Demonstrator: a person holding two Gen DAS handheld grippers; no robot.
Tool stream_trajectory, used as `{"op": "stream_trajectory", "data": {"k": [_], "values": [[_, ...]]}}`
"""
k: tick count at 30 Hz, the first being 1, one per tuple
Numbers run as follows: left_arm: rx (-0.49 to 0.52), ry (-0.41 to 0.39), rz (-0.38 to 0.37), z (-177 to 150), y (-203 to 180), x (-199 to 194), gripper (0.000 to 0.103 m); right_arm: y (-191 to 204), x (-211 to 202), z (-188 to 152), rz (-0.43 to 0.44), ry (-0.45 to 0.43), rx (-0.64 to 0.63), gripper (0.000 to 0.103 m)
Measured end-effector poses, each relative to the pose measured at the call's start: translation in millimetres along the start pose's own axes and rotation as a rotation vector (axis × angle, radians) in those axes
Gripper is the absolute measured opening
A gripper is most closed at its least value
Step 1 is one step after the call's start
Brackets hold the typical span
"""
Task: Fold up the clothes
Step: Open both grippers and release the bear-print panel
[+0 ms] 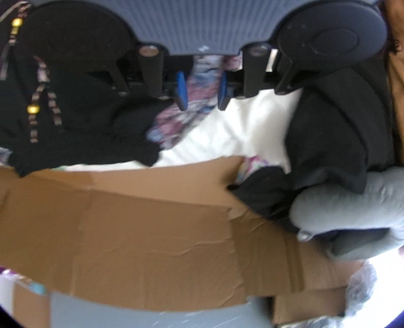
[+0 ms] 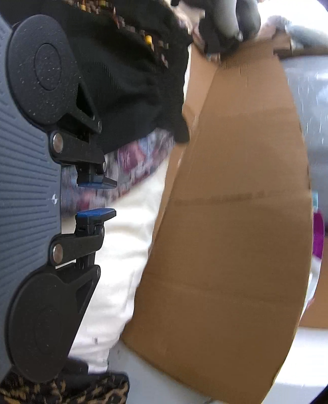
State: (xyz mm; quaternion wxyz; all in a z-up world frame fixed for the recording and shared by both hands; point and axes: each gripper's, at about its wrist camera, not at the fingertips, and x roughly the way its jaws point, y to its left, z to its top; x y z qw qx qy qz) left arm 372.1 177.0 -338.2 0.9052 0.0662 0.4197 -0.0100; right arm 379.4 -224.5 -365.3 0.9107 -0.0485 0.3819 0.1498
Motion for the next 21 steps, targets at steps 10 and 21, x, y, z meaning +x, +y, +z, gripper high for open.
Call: {"op": "stream_trajectory", "data": {"k": [10,21], "values": [[0.042,0.028,-0.064,-5,-26,24,0.028,43,33,0,0.084,0.083,-0.105,0.019],[0.015,0.051,-0.046,1,-29,48,0.025,38,59,16,0.054,0.095,-0.008,0.017]]}}
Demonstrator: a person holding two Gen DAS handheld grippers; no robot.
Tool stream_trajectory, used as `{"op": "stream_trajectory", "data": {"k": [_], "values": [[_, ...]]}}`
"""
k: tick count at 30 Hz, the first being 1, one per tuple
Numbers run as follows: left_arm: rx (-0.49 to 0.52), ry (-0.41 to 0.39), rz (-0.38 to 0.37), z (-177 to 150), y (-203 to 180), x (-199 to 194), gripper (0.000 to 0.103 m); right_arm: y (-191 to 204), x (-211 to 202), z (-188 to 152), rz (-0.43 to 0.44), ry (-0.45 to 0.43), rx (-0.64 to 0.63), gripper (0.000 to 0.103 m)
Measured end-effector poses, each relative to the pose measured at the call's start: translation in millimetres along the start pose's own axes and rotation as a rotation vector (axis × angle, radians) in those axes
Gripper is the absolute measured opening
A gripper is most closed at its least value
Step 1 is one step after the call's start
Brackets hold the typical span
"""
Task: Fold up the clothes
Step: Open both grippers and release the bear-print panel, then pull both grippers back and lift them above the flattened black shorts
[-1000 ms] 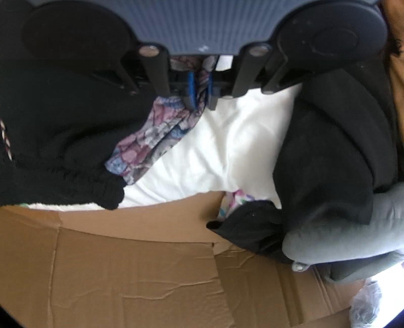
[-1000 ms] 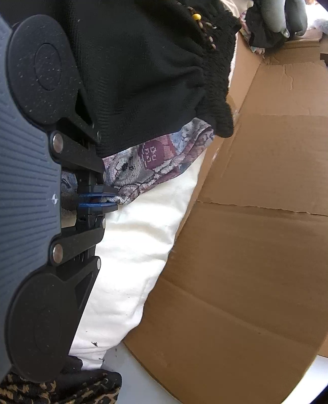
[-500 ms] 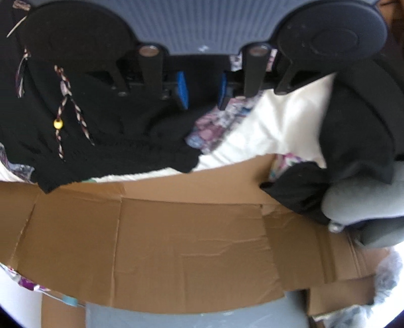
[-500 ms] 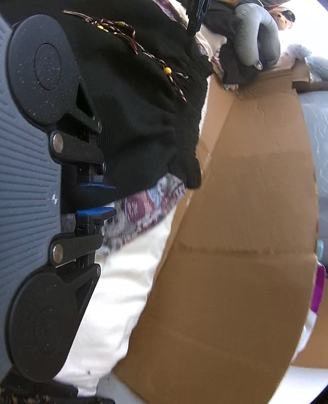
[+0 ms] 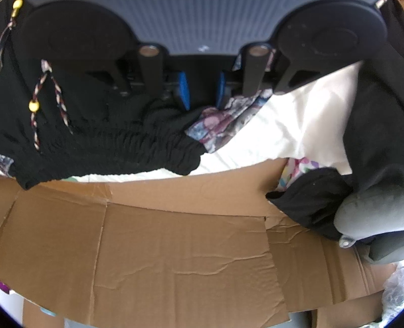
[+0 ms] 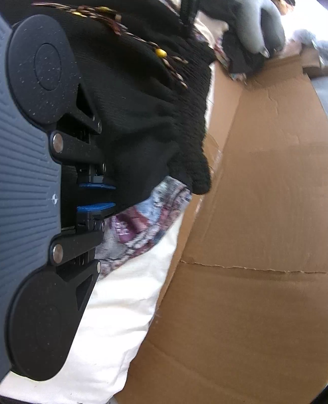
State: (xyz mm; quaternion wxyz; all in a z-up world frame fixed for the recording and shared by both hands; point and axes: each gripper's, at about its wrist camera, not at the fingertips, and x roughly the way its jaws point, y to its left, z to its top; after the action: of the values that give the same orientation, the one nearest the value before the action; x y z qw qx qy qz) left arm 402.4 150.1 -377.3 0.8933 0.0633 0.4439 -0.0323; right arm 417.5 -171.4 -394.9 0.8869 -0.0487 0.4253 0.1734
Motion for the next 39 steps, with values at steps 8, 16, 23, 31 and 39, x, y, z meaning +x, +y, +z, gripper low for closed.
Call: {"op": "stream_trajectory", "data": {"k": [8,16,23,31,39], "values": [[-0.01,0.008,-0.024,4,2,-11,0.029,-6,-6,13,0.034,0.0,0.053,0.018],[0.033,0.004,-0.048,-19,-4,-40,0.051,8,-57,-10,0.093,-0.015,-0.066,0.035],[0.053,0.045,-0.048,-58,-6,-53,0.054,10,-70,-62,-0.008,0.063,-0.029,0.037],[0.064,0.09,-0.012,-102,0,-70,0.063,21,-100,-117,-0.063,0.078,0.003,0.042],[-0.004,0.122,0.012,-128,15,-90,0.063,3,-145,-171,-0.108,0.056,0.074,0.045]]}}
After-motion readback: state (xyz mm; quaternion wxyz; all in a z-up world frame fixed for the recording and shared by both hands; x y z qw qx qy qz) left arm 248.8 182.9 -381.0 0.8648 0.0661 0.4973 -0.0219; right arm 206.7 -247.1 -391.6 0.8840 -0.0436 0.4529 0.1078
